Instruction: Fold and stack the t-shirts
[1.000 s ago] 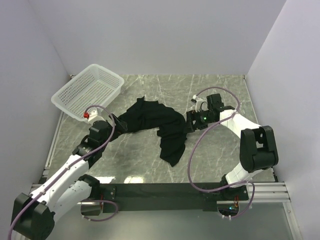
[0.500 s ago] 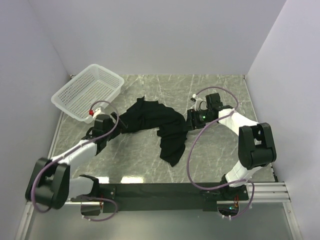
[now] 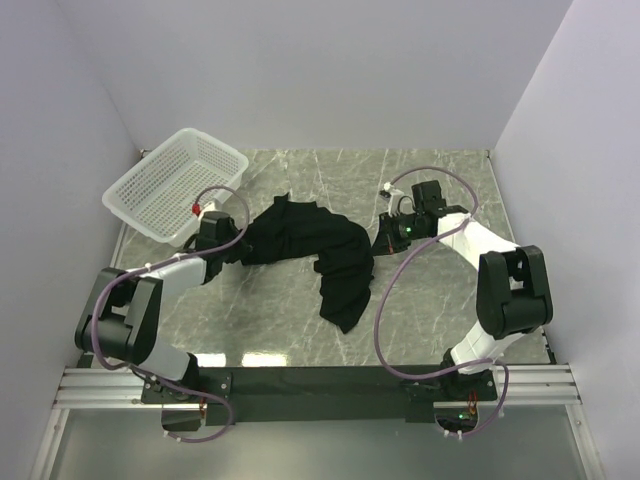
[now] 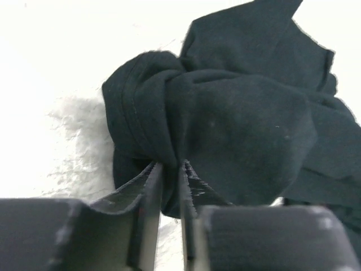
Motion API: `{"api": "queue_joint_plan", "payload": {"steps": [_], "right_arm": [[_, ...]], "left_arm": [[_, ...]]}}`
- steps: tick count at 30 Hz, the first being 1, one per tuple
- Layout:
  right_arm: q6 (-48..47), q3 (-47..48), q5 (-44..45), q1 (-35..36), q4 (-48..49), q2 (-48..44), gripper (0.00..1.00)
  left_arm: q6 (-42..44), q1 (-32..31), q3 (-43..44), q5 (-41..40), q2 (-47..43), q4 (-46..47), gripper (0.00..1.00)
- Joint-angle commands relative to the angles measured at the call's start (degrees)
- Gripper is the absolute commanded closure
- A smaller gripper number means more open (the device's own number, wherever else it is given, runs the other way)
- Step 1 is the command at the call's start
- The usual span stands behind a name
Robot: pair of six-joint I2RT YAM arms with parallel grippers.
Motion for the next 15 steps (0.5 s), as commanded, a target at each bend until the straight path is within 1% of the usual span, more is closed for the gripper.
{"api": "queue_joint_plan", "payload": {"steps": [1, 2, 4, 5, 6, 7, 8, 10, 13, 15], "right_arm": [[-2.46, 3.2, -1.12, -0.18, -1.83, -2.98, 1.0], [-3.07, 3.55, -1.29, -0.79, -2.44, -3.42, 1.0], [-5.62, 5.04, -2.08, -2.02, -5.07, -4.74, 1.0], [-7.28, 6.01, -2.43, -3.5, -6.83, -5.09, 1.0], [-10.87, 6.97, -3.57, -4.3, -8.5, -5.44, 1.0], [-12.03, 8.72, -3.75, -5.35, -10.95, -6.14, 1.0], [-13.18, 9.52, -4.02, -6.23, -11.93, -6.59, 1.0], [-16.08, 11.89, -4.11, -8.69, -13.86, -7.9, 1.0], [-18.63, 14.54, -2.19, -9.85, -14.93, -9.74, 1.0], [-19.08, 15.85, -0.07, -11.69, -13.88, -10.72, 1.0]], "left_arm": [[2.49, 0.11, 2.4, 1.38, -0.87, 2.76, 0.82], [3.36, 0.11, 2.32, 1.47, -2.27, 2.85, 0.91], [4.16, 0.11, 1.88, 1.38, -4.47, 2.85, 0.99], [4.86, 0.11, 1.7, 1.38, -7.35, 3.02, 1.0], [5.21, 0.11, 1.61, 1.21, -8.86, 2.85, 0.99], [5.56, 0.11, 1.7, 0.68, -10.44, 2.67, 0.99], [6.35, 0.11, 1.96, 0.59, -13.24, 2.24, 1.0], [7.23, 0.11, 3.01, 0.24, -15.72, 1.62, 1.0], [8.73, 0.2, 5.47, -0.2, -19.67, 0.57, 0.99], [9.26, 0.2, 7.66, -0.37, -20.47, 0.04, 1.0]]}}
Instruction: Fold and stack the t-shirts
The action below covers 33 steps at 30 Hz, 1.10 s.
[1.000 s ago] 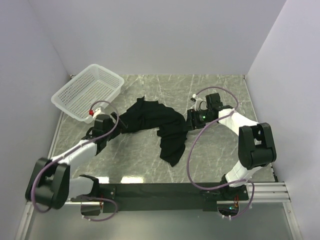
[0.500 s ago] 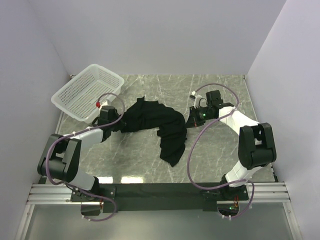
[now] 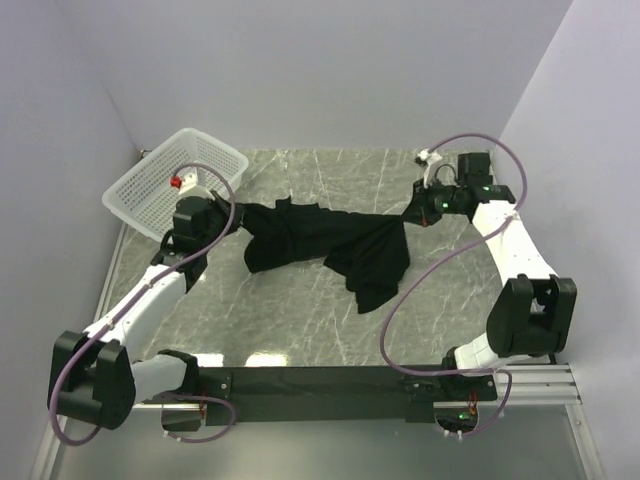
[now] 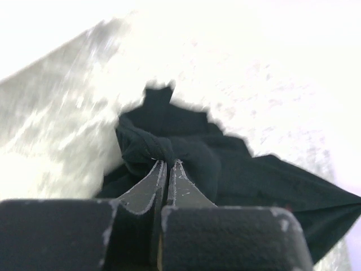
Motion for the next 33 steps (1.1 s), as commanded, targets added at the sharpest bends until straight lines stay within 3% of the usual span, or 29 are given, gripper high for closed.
{"api": "queue_joint_plan", "payload": {"steps": [1, 9, 15, 22, 25, 33], "right_arm": [[-4.08, 3.95, 4.25, -1.37, -0.66, -4.25, 1.0], [-6.01, 6.32, 14.47, -1.81, 5.76, -6.36, 1.0], [-6.54, 3.16, 21.76, -1.81, 13.39, -8.82, 1.0], [-2.86, 1.75, 26.6, -1.81, 21.49, -7.07, 1.0], [-2.76, 3.07, 25.38, -1.55, 21.94, -5.49, 1.0], [-13.22, 4.39, 16.23, -1.55, 15.87, -9.08, 1.0]], "left_arm": [[3.07, 0.2, 5.03, -0.9, -2.18, 0.67, 1.0], [2.99, 0.29, 12.24, 0.16, 0.89, 0.93, 1.0], [3.95, 0.29, 12.86, -3.78, -0.69, 0.15, 1.0], [5.88, 0.46, 14.96, -5.38, 3.78, -1.53, 1.0], [6.59, 0.46, 16.98, -5.47, 5.98, -1.18, 1.0], [8.44, 0.55, 20.94, -6.79, 5.02, -1.0, 1.0]]}}
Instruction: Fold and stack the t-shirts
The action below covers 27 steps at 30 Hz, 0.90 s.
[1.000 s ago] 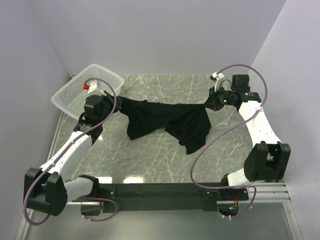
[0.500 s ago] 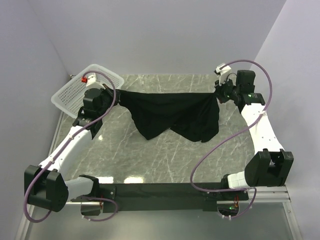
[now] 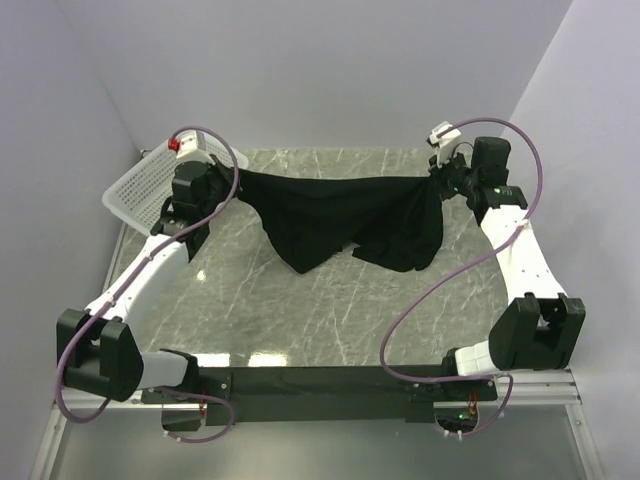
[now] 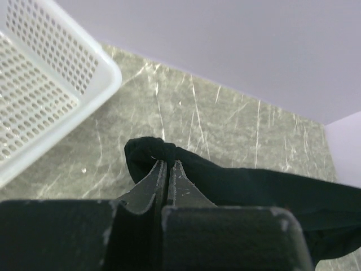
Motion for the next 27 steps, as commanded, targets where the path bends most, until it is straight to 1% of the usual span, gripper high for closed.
{"api": "queue_joint_plan", "payload": {"steps": [1, 5, 9, 12, 14, 15, 16, 21, 23, 27], "right_arm": [[-5.03, 1.75, -3.77, -0.17, 0.88, -4.17, 1.0], [-4.68, 1.39, -3.51, -0.35, 1.32, -5.4, 1.0], [-4.85, 2.53, -5.6, -0.96, -0.52, -6.1, 1.0], [-9.14, 1.84, -9.21, -1.49, -4.54, -8.12, 1.0], [-15.46, 0.17, -12.46, -1.49, -8.24, -9.36, 1.0], [-17.58, -0.54, -12.99, -1.49, -11.83, -10.58, 1.0], [-20.03, -1.5, -13.08, -1.49, -12.82, -11.2, 1.0], [-24.44, -8.01, -14.14, -2.37, -17.65, -15.15, 1.0], [-27.26, -10.11, -15.45, -2.37, -19.94, -16.12, 1.0], [-33.58, -14.51, -15.37, -2.37, -27.04, -18.93, 1.0]], "left_arm": [[2.45, 0.61, 3.83, -1.87, -2.41, 2.15, 1.0], [2.98, 1.14, 4.71, -0.03, -2.23, 1.71, 1.0], [4.12, 1.93, 4.8, 2.17, -2.67, 1.18, 1.0], [5.78, 2.9, 3.66, 4.54, -4.78, 0.3, 1.0], [7.1, 3.77, 1.65, 6.04, -7.67, -0.4, 0.99], [7.46, 4.04, 0.94, 7.09, -8.73, -1.36, 0.99], [7.72, 4.39, 0.06, 7.62, -10.91, -2.07, 0.99], [7.37, 6.15, -5.83, 13.85, -16.64, -4.71, 1.0], [7.11, 6.24, -8.46, 15.52, -19.19, -7.95, 1.0], [6.32, 6.33, -12.77, 16.5, -23.76, -12.0, 0.99]]}}
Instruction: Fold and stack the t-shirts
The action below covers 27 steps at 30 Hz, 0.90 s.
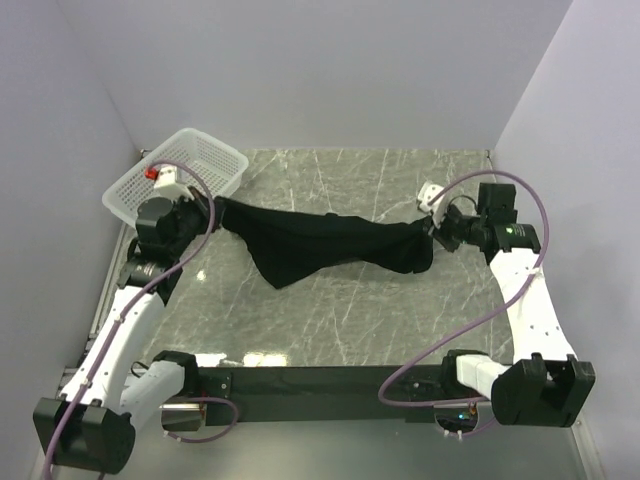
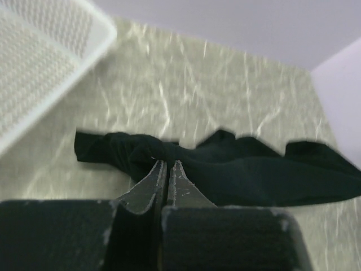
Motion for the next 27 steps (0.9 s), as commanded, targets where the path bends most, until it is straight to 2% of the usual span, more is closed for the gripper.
{"api": "queue_joint_plan", "payload": {"steps": [1, 3, 6, 7, 11, 12, 15, 16, 17, 18, 19, 21, 22, 25, 27], "right_arm": [[-10.28, -3.17, -0.92, -0.38, -8.35, -3.2, 1.0], [-13.37, -5.63, 0.48, -0.47, -12.91, -3.64, 1.0], [-19.35, -8.09, 2.15, -0.12, -18.97, -3.65, 1.0], [-21.19, -9.32, 3.55, -0.03, -19.96, -3.65, 1.0], [-23.49, -12.31, 6.02, 0.06, -22.34, -3.91, 0.96], [-23.93, -12.58, 6.28, 0.14, -23.3, -4.0, 0.95], [-25.16, -12.85, 7.16, 0.06, -25.14, -3.91, 0.83], [-25.08, -12.41, 7.43, 0.06, -25.41, -3.91, 0.75], [-25.08, -12.06, 7.6, 0.06, -25.5, -4.0, 0.7], [-24.99, -11.62, 7.26, -0.12, -25.94, -4.17, 0.59], [-25.16, -10.4, 6.9, -0.47, -26.29, -4.26, 0.55], [-24.21, -9.16, 4.54, -0.99, -26.47, -4.44, 0.46], [-23.33, -7.76, 3.48, -1.35, -26.21, -4.35, 0.45], [-16.05, -6.08, -1.79, -1.52, -21.92, -2.95, 0.41], [-8.08, -5.47, -4.33, -1.52, -16.38, -0.4, 0.41]], "left_arm": [[-0.04, 0.36, -3.51, 3.58, -4.26, -4.44, 0.99], [-1.09, 0.36, -4.66, 4.9, -5.68, -7.51, 0.99], [-4.08, 0.36, -6.51, 12.27, -7.79, -12.43, 0.99], [-6.35, 0.36, -7.47, 16.38, -8.49, -13.75, 0.99], [-13.92, 0.36, -11.16, 24.06, -11.13, -20.43, 0.98], [-15.85, 0.36, -11.6, 24.5, -12.35, -24.45, 0.87], [-19.01, 0.36, -11.7, 24.6, -15.08, -31.84, 0.58], [-19.55, 0.36, -10.3, 24.24, -17.09, -36.57, 0.44], [-20.17, 0.36, -9.33, 22.41, -18.16, -39.57, 0.37], [-21.65, 0.36, -8.19, 20.83, -20.17, -42.21, 0.25], [-22.1, 0.36, -5.92, 19.42, -20.88, -46.59, 0.21], [-24.12, 0.36, -3.27, 14.33, -22.11, -49.44, 0.17], [-24.74, 0.36, -3.0, 12.39, -22.3, -49.8, 0.16], [-26.15, 0.36, -6.14, 6.06, -21.51, -46.04, 0.16], [-26.41, 0.36, -10.78, 4.65, -18.54, -37.26, 0.17]]}}
